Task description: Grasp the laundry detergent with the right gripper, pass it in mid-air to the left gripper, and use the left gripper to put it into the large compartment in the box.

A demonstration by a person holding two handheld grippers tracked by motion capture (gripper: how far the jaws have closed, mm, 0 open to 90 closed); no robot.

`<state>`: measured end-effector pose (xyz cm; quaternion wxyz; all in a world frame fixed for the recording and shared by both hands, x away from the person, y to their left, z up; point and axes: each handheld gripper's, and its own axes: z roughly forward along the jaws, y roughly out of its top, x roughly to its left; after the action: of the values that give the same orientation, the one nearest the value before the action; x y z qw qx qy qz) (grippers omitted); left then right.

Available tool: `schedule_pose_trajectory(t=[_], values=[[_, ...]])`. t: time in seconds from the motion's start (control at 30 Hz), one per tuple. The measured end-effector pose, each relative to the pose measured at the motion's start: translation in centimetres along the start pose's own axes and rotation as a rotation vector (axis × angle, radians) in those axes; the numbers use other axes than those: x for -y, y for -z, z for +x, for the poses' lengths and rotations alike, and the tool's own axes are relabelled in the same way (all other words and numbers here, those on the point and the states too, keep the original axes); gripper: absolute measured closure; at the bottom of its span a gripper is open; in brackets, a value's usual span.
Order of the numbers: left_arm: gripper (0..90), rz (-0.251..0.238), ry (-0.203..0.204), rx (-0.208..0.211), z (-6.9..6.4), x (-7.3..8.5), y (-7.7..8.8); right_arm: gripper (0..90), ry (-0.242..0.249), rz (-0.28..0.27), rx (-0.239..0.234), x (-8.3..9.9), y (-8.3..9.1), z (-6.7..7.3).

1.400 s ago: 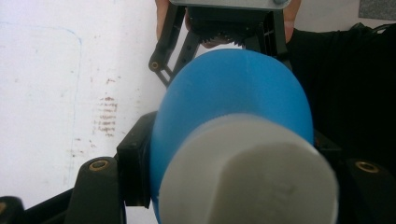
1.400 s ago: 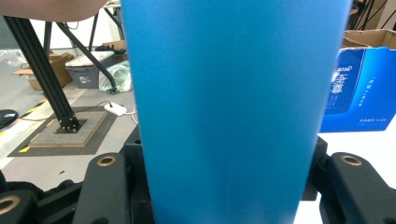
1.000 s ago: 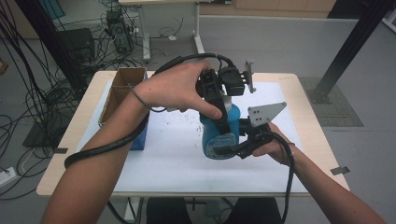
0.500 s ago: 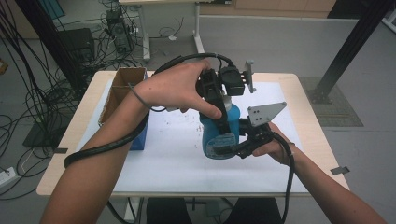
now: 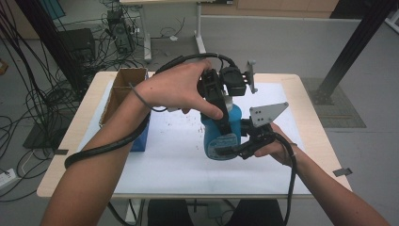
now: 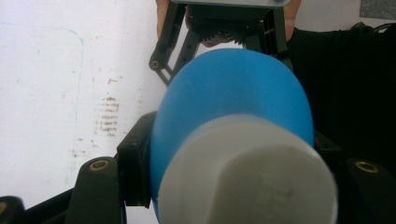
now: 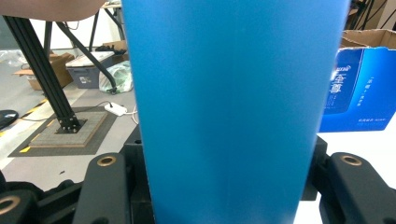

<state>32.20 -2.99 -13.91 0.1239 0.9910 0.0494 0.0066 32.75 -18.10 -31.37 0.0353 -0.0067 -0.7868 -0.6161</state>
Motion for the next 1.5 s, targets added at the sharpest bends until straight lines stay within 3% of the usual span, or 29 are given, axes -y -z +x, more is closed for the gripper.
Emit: schedule_pose_trajectory(t=[1.5], values=[[36.9, 0.026, 0.015, -0.016, 0.06, -0.43, -0.26, 40.5, 0.002, -0.026, -0.005, 0.53, -0.27, -0.49]])
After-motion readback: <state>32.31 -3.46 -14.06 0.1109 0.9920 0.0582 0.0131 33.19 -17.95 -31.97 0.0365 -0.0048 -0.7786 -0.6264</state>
